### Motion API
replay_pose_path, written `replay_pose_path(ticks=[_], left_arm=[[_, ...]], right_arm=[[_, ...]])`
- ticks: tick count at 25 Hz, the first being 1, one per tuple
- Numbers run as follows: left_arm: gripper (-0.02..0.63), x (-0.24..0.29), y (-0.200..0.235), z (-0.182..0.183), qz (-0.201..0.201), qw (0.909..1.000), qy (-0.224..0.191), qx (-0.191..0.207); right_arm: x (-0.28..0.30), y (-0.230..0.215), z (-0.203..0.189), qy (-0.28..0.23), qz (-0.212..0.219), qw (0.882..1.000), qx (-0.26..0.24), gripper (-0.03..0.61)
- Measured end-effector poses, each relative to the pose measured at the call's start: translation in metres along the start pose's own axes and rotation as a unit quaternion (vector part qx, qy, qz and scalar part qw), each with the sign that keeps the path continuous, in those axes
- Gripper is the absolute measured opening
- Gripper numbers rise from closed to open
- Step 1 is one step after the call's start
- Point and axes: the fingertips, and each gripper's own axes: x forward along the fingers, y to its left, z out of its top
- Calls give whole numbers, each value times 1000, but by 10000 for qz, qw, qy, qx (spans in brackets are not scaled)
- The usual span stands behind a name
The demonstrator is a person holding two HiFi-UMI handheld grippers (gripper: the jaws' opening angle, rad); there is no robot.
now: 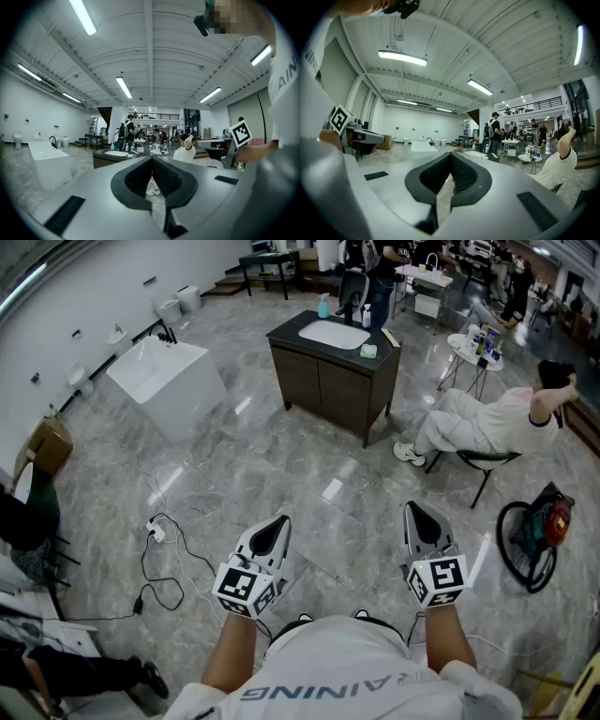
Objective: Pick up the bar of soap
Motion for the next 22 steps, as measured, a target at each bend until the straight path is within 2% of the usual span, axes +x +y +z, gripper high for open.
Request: replay_pose_path(ticks=[10,15,22], left_arm=[[3,-4,-1,0,-74,10000,18,-19],[3,-6,0,3,-159,9998,-22,-97],[3,-15,10,-1,-249,9997,-21,-76]], right_arm=[[-4,5,-1,54,-37,10000,12,14],[-12,1,1,-95,-145,9995,275,15],[-11,14,-1,-100,-232,9992,301,15]])
